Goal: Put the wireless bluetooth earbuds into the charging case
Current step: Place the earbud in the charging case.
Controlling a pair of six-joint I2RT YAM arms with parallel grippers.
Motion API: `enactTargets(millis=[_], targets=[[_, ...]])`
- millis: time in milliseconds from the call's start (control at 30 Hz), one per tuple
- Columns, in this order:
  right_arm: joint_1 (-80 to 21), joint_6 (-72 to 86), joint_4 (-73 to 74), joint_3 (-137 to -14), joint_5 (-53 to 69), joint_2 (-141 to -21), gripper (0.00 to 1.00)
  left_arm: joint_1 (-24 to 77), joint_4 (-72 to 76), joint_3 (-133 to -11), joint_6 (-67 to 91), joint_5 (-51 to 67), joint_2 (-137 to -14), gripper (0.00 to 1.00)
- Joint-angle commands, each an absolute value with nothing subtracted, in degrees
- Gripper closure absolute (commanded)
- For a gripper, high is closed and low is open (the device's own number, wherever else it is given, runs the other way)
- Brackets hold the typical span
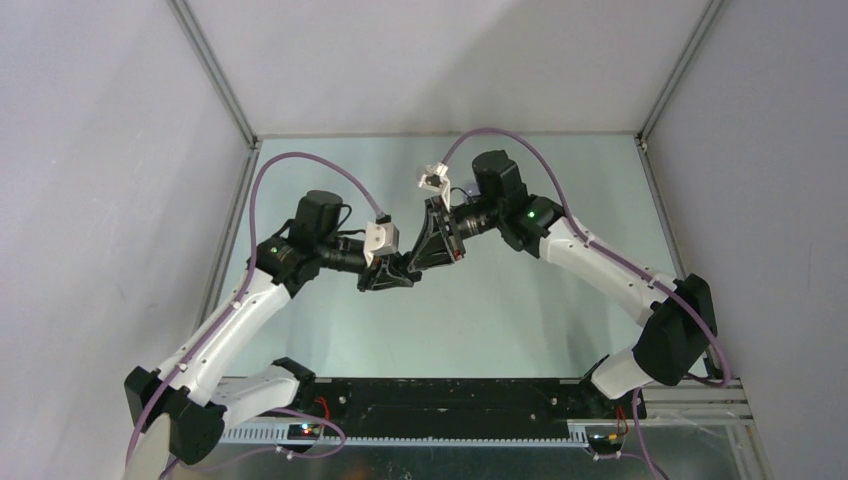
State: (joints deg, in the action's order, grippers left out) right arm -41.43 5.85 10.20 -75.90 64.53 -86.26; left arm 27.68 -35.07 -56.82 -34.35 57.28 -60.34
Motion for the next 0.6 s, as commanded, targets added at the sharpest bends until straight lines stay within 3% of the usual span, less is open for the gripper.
enactTargets(millis=[0,567], targets=[[-42.14,1.89,14.02,-79.61,60.97,-85.86,0.78,28.34,-33.06,-58.7,-33.92,61.66,-58.97,0.93],[-47.1,-13.33,30.54,-86.17,47.0,-84.32,0.79,28.3,-33.4,-58.8,-33.94,61.78,-58.71,0.93]])
